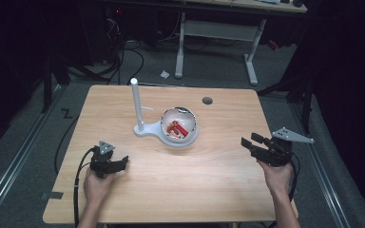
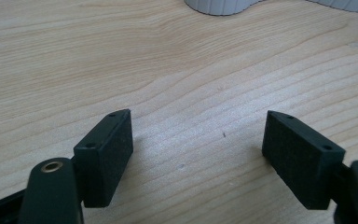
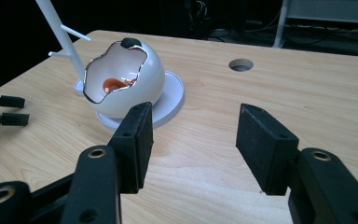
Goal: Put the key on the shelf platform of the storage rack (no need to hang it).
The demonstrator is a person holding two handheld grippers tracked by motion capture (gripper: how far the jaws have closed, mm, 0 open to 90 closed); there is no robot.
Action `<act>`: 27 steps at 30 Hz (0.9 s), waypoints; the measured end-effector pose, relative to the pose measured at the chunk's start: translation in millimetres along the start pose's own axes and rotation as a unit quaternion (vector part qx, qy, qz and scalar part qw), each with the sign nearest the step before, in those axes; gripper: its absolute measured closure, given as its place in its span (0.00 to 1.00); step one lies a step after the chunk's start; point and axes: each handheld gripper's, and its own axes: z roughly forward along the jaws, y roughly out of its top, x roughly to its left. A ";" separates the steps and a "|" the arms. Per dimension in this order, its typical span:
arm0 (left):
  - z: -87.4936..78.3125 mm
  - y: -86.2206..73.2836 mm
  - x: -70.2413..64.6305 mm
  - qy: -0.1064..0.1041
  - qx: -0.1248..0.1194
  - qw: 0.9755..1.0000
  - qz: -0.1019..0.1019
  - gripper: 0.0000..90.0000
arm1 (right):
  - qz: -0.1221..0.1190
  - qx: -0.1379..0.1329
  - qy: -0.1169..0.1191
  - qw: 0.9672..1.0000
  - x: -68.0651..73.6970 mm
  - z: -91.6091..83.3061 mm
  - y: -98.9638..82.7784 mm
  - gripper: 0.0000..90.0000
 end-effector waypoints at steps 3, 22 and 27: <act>0.0 0.0 0.0 0.000 0.000 1.000 0.000 0.28 | 0.003 -0.002 0.000 1.000 -1.6 0.4 -7.7 0.51; -0.1 -0.1 0.0 0.000 0.000 1.000 0.000 0.28 | 0.017 0.019 -0.010 1.000 -6.1 21.2 -51.1 0.51; 0.0 -0.1 -0.1 0.001 -0.001 1.000 0.000 0.28 | 0.023 0.026 -0.013 0.999 -6.9 28.7 -59.3 0.51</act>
